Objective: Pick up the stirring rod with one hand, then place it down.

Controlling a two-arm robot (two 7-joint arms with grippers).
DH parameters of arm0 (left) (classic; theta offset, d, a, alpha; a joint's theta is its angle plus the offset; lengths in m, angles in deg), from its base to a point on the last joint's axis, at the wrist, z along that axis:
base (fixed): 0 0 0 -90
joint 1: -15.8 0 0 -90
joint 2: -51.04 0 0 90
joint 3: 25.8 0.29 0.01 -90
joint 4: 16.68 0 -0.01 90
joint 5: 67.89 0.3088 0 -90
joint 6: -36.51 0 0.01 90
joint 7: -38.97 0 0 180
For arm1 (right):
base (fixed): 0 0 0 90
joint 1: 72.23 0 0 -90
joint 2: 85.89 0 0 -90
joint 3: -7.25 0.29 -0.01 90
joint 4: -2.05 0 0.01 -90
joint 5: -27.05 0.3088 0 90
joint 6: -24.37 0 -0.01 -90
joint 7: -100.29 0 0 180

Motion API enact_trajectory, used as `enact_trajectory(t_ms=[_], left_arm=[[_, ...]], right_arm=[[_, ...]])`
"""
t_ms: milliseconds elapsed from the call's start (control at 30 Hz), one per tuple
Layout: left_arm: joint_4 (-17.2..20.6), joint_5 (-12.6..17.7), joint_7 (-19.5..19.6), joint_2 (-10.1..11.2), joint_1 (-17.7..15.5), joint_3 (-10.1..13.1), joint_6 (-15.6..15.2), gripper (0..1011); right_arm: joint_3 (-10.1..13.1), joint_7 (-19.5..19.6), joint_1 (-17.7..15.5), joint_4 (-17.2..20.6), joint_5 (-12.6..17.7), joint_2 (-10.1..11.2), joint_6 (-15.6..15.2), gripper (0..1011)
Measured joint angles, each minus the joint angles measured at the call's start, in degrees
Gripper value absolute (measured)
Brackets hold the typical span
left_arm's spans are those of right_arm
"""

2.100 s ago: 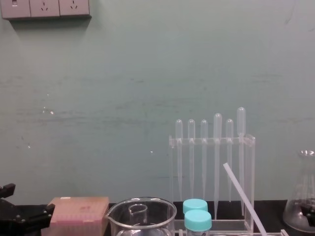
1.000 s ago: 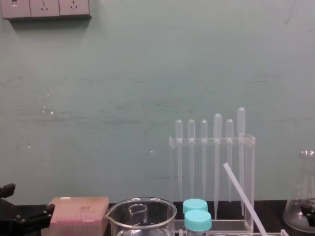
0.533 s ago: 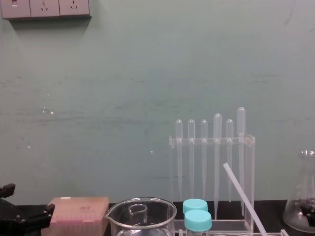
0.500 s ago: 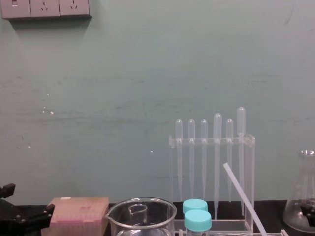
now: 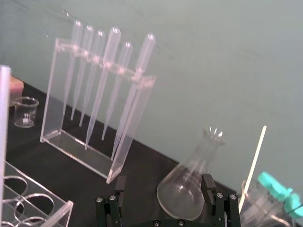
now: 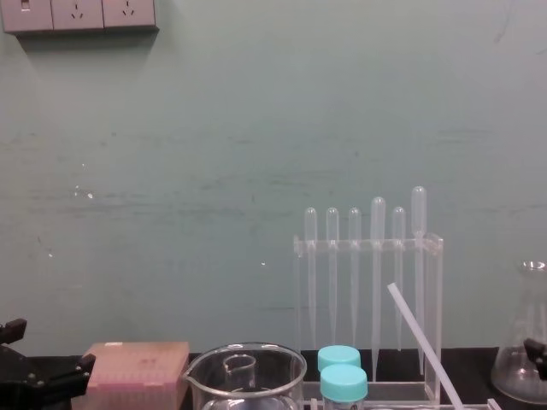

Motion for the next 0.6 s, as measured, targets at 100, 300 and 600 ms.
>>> enact_trajectory(t_ms=[100,300,600], left_arm=[[0.0,0.0,0.0,0.0,0.0,0.0,0.0,1000],[0.0,0.0,0.0,0.0,0.0,0.0,0.0,1000],[0.0,0.0,0.0,0.0,0.0,0.0,0.0,1000]], right_arm=[[0.45,0.29,-0.71,1.41,-1.21,0.21,0.86,1003],[0.88,-0.16,-1.53,3.29,-2.53,0.41,2.23,1003],[0.46,-3.42,-2.03,5.94,-4.77,0.31,5.63,1003]])
